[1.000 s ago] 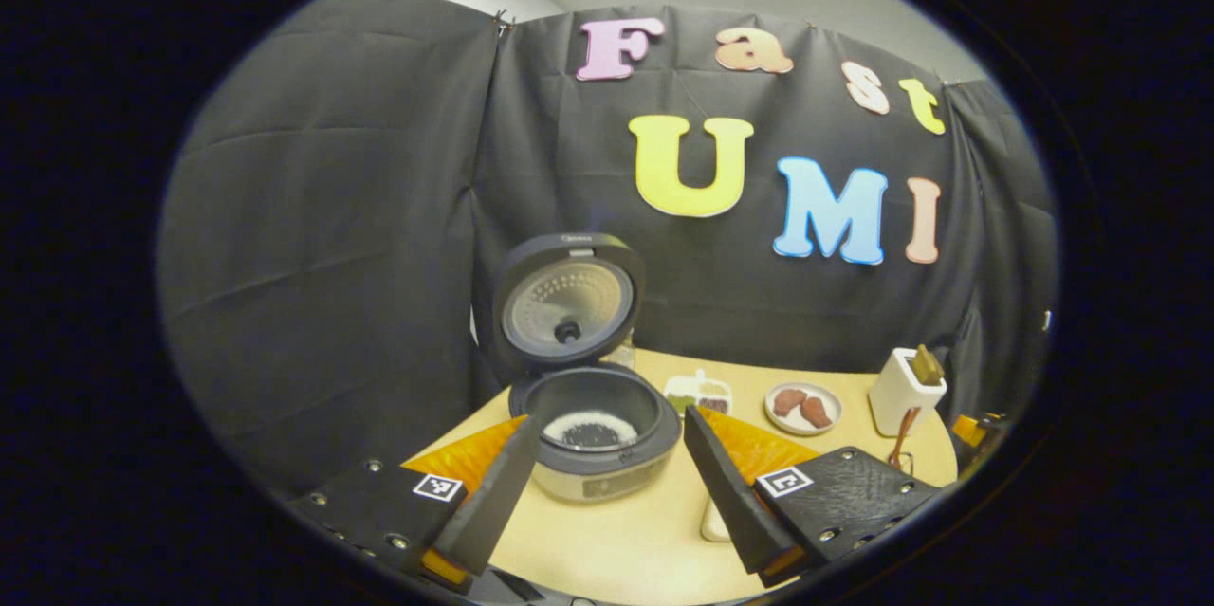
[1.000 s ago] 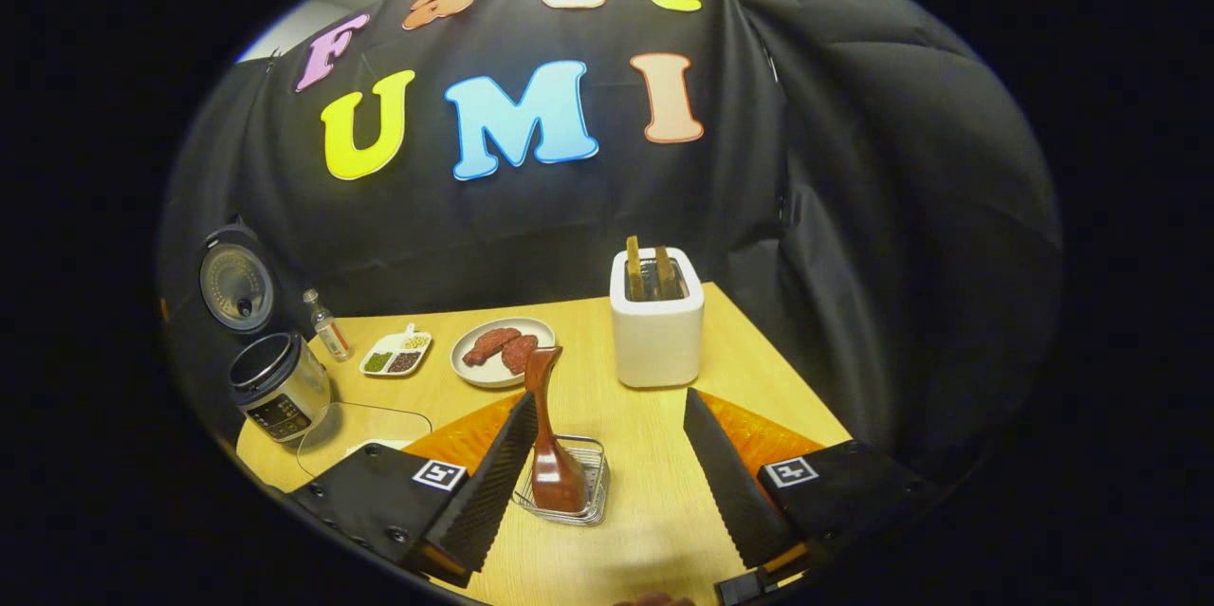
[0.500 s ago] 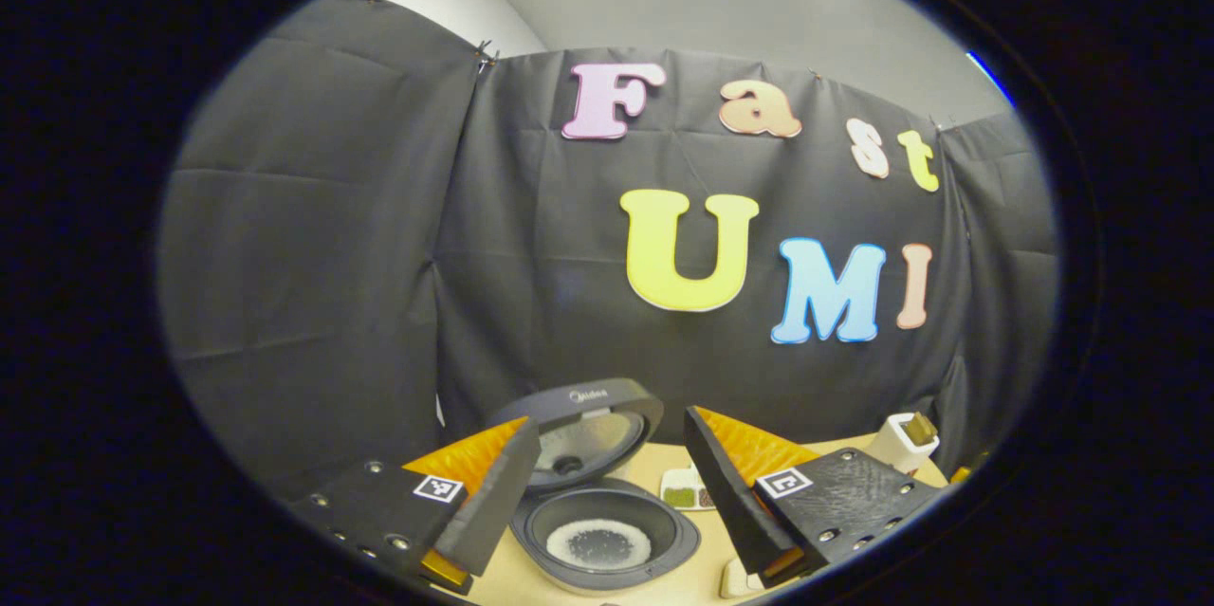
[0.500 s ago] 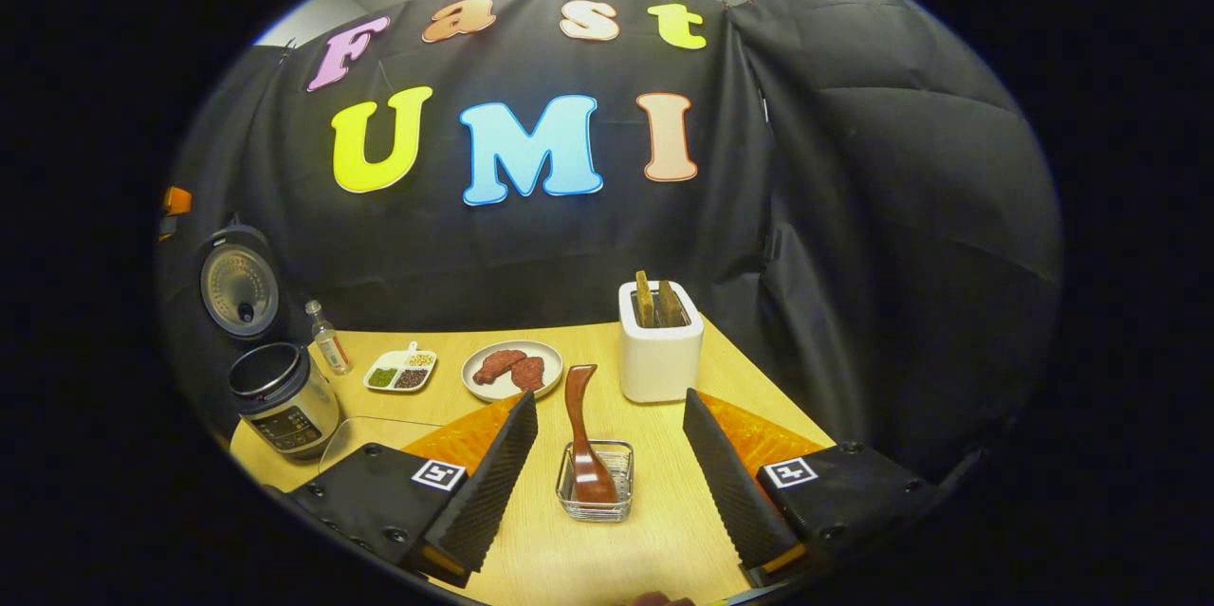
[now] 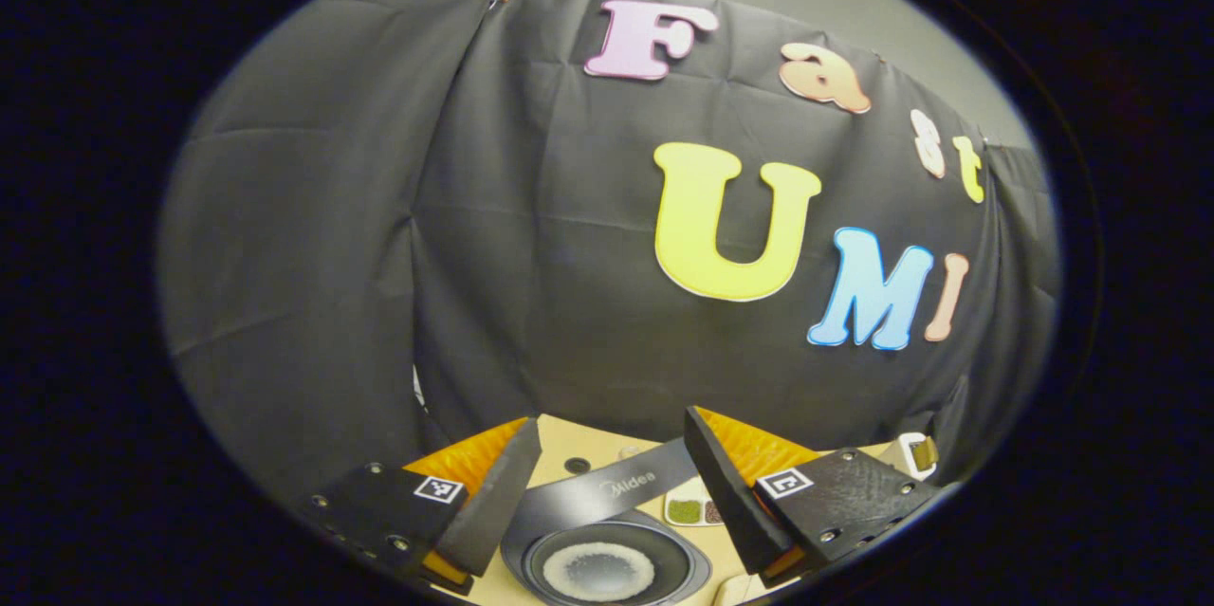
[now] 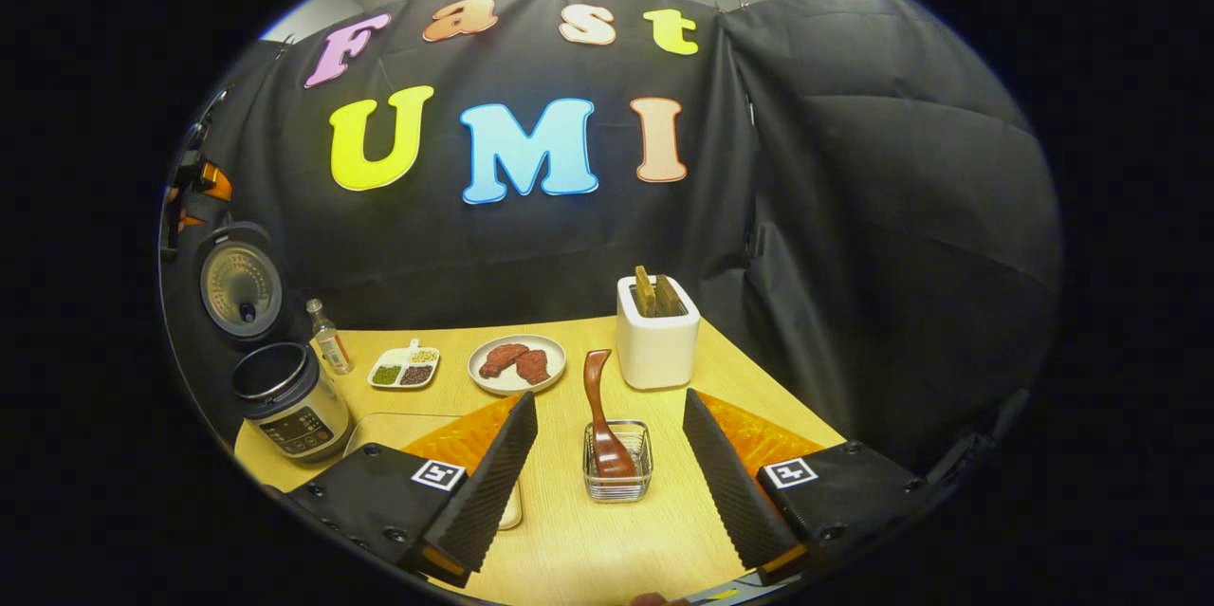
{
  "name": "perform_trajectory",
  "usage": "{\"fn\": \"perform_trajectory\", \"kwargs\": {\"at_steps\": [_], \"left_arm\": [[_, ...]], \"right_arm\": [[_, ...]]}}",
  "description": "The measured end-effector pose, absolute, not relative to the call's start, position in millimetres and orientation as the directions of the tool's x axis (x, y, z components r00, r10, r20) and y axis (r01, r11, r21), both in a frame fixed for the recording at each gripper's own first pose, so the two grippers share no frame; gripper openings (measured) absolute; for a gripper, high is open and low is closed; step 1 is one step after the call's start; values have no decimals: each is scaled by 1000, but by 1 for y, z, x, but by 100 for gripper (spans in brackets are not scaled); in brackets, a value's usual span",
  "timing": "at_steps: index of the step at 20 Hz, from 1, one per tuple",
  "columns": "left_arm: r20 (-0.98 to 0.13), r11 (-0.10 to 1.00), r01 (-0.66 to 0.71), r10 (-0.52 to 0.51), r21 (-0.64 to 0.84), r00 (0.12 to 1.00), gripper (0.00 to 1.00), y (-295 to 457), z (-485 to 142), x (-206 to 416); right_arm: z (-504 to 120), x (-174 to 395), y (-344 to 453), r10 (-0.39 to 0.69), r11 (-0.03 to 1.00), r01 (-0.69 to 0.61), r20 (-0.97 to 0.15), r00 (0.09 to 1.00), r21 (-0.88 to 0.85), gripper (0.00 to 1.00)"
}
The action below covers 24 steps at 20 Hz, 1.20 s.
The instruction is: Close the left gripper, press the button to open the rice cooker; take a wooden spoon from the chopstick holder with the right hand, scoop a spoonful of rice and pour it into the rice cooker, then put the wooden spoon back into the chopstick holder.
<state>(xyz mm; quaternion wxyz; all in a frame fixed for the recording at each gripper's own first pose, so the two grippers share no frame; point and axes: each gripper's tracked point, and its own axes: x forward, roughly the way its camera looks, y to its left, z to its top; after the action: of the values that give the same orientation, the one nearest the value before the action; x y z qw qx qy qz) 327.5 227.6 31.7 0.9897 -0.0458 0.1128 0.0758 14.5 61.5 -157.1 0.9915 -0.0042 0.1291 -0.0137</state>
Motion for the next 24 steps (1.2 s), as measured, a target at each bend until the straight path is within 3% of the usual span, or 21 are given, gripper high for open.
{"fn": "perform_trajectory", "kwargs": {"at_steps": [1, 3, 4, 6, 10, 16, 24], "left_arm": [[-256, 981, -163, 131, -107, 958, 96, 231, 22, 337], [-309, 971, -184, 130, -152, 942, 99, 241, 6, 344], [-333, 968, -191, 128, -164, 934, 94, 243, -3, 346], [-379, 967, -209, 141, -143, 914, 99, 241, -14, 348], [-446, 964, -206, 111, -170, 888, 99, 231, -27, 347], [-602, 939, -178, -37, -293, 798, 99, 178, -88, 289], [-735, 976, -135, -35, -171, 677, 99, 139, -178, 246]], "right_arm": [[-159, 13, 59, -39, 999, 40, -258, 965, -2, 98], [-165, 8, 57, -55, 998, 61, -269, 962, 14, 98], [-166, 6, 56, -58, 998, 66, -275, 960, 17, 98], [-172, 4, 53, -62, 998, 69, -286, 956, 14, 98], [-176, 8, 56, -32, 999, 43, -298, 954, 32, 98], [-183, 18, 60, 33, 999, -18, -309, 950, 49, 98], [-192, 25, 43, 73, 997, -60, -329, 941, 51, 98]]}}
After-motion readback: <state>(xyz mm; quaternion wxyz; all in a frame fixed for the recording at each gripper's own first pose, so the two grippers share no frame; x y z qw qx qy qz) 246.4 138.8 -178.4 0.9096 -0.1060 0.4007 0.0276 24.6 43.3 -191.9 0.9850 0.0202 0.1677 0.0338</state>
